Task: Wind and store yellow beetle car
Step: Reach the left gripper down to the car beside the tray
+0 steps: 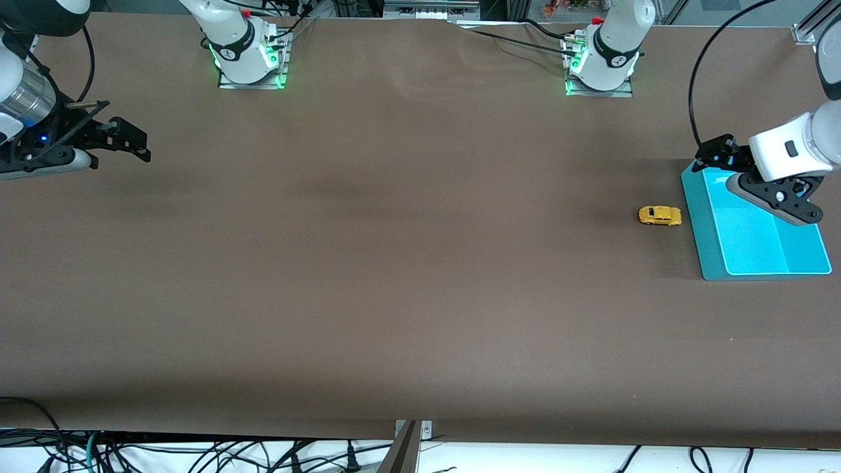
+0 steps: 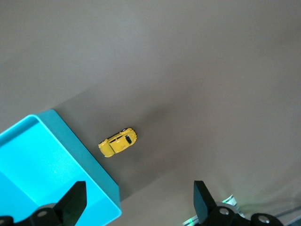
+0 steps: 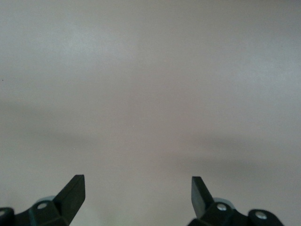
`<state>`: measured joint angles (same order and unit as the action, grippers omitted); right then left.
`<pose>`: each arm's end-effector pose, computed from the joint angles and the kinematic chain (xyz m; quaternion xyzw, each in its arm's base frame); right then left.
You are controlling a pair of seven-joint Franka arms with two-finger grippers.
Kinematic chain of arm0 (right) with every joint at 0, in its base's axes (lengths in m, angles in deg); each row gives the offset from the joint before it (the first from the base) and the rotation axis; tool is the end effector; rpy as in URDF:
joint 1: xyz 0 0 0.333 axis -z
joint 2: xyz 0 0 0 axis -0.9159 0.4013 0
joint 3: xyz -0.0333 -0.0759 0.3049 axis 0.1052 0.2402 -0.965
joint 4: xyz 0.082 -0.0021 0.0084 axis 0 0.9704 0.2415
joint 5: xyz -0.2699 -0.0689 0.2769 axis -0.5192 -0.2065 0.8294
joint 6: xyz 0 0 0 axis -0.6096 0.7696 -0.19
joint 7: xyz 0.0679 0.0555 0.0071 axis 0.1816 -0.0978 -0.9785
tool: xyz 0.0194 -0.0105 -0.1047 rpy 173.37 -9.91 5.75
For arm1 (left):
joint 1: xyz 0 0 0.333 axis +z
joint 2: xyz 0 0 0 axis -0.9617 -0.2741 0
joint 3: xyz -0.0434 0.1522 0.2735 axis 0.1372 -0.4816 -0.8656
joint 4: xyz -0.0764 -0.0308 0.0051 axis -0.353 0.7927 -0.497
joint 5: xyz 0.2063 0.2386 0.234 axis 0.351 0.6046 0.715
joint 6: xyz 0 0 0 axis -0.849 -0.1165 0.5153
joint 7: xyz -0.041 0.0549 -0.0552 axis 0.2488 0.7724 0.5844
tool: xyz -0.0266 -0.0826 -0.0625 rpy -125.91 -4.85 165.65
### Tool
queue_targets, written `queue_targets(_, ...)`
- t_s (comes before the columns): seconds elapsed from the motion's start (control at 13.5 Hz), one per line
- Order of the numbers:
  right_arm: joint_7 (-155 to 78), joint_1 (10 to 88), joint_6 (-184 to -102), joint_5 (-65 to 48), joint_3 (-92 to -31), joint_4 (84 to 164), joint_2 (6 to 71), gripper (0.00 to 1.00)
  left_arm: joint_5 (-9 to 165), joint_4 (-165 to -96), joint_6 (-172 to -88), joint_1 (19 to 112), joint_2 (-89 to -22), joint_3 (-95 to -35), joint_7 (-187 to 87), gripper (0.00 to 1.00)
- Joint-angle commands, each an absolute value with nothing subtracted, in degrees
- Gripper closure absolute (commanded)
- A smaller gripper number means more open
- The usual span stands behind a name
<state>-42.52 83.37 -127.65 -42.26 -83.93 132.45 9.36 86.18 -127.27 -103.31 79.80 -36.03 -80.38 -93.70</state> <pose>0.5289 0.0090 0.5495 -0.9974 -0.0694 0.0131 0.0141 0.5685 0.0298 0.5102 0.9502 -0.2900 -0.1026 0.0496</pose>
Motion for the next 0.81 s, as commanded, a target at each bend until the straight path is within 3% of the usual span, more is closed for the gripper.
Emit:
queue_targets(0.0, -41.7, 83.0, -126.4, -41.5, -84.0, 132.2, 8.4, 0.0, 85.7, -130.2, -104.4, 81.7, -37.8, -80.2, -105.9, 0.0)
queue_targets(0.3, -41.5, 80.4, -125.0, -41.5, -83.3, 131.9, 8.0, 0.0, 85.8, -140.2, -113.5, 84.9, -37.9, -80.2, -120.1, 0.0)
queue_targets(0.59, -41.4, 75.8, -124.5, -41.5, -78.5, 131.9, 7.6, 0.0, 85.7, -148.8, -123.5, 85.8, -38.2, -80.2, -131.9, 0.0)
queue_targets(0.74, -41.4, 73.3, -124.5, -41.5, -76.3, 131.9, 7.6, 0.0, 85.8, -155.4, -132.8, 86.0, -37.9, -80.2, -137.6, 0.0)
